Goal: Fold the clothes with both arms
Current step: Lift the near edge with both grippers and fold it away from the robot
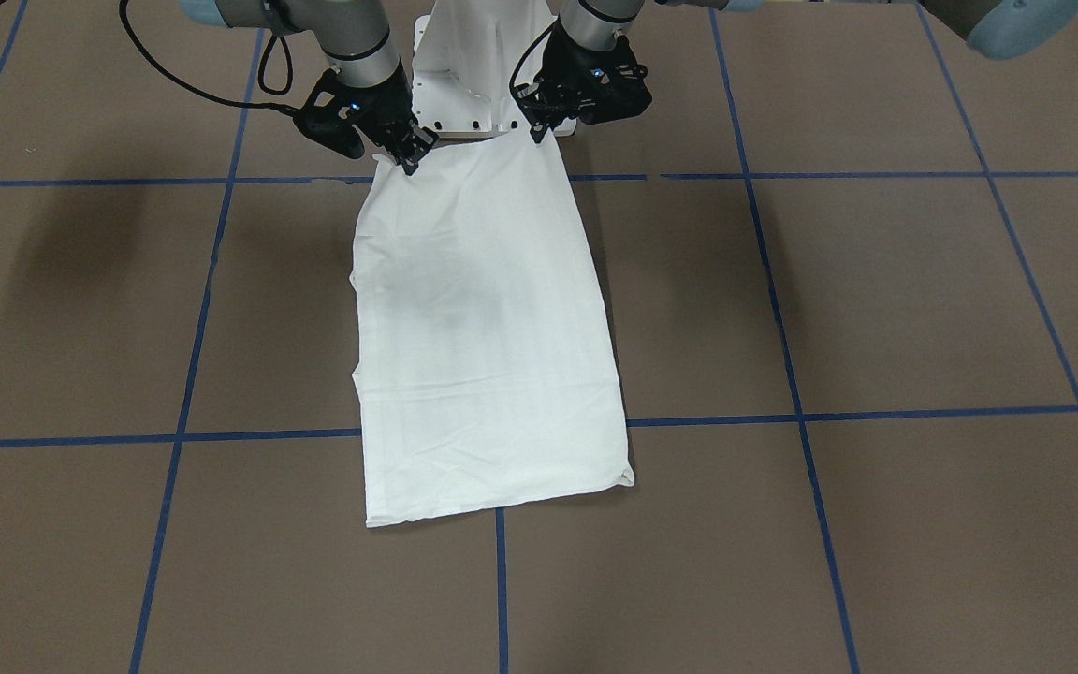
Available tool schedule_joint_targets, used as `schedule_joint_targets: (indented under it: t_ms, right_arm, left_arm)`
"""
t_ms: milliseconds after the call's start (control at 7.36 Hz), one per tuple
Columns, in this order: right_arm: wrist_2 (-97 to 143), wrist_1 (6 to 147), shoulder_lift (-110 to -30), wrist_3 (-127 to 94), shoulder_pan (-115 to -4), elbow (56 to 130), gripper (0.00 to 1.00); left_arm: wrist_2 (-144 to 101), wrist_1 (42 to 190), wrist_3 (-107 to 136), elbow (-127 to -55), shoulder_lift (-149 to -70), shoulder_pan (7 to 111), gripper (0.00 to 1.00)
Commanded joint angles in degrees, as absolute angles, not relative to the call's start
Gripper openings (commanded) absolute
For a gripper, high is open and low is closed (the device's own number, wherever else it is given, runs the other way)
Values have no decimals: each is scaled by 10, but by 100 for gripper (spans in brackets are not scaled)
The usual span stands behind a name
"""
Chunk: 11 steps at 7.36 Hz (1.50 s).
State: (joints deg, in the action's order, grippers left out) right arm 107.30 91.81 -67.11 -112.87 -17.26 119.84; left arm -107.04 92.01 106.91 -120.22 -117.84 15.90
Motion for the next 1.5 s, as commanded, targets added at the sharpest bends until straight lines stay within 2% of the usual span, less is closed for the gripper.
schedule_joint_targets:
  t_ms: [0, 408, 816, 1088, 1359]
  right_arm:
    - [1105, 948, -682, -1129, -159, 1258, 0]
    - [1094, 960, -673, -1115, -183, 1252, 0]
    - [1080, 959, -624, -1029, -248, 1213, 0]
    - [1062, 959, -594, -943, -291, 1196, 0]
    - [1060, 955, -530, -932, -329, 1111, 0]
  left_arm:
    - [-1077, 849, 1080, -1258, -1174, 135, 0]
    - [-1077, 838, 1071, -1258, -1173, 147, 0]
    - [-1116, 841, 1009, -1243, -1182, 268, 0]
    - [-1135, 846, 975, -1196, -1209, 339, 0]
    - [-1146, 851, 949, -1171, -1230, 380, 0]
